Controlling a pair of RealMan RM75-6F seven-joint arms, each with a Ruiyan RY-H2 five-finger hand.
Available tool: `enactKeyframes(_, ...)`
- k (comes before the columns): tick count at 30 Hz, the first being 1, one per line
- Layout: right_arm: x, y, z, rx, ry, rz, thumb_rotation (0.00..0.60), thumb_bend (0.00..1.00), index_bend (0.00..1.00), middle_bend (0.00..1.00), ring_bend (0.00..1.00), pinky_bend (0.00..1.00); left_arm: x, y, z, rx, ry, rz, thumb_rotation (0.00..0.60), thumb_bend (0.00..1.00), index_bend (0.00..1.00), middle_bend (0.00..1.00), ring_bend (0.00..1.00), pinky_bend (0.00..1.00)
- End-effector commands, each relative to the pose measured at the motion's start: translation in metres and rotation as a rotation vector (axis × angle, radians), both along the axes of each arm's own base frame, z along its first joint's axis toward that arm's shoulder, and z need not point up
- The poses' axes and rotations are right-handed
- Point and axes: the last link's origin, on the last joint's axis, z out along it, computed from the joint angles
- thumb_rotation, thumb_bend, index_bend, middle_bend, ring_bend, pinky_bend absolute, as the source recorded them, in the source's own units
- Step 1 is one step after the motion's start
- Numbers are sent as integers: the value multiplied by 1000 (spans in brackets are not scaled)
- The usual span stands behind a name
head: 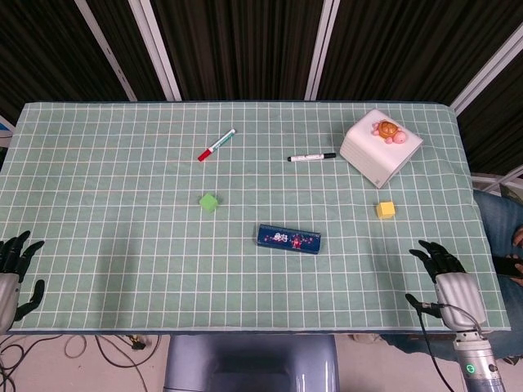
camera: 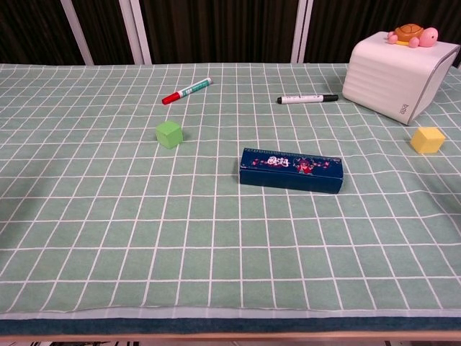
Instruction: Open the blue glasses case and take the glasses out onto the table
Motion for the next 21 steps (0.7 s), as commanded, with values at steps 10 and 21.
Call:
enactKeyframes(10,24,-24,-4,92,9,59,600,199,230,168,128,233,1,1,-1,-2,-3,1,600,470,126,0,0,21)
enactKeyframes(21,114,-108,-3,375,137,130,600,257,228,205,128,233,1,0,-2,-10,-10,10,600,470,125,0,0,21)
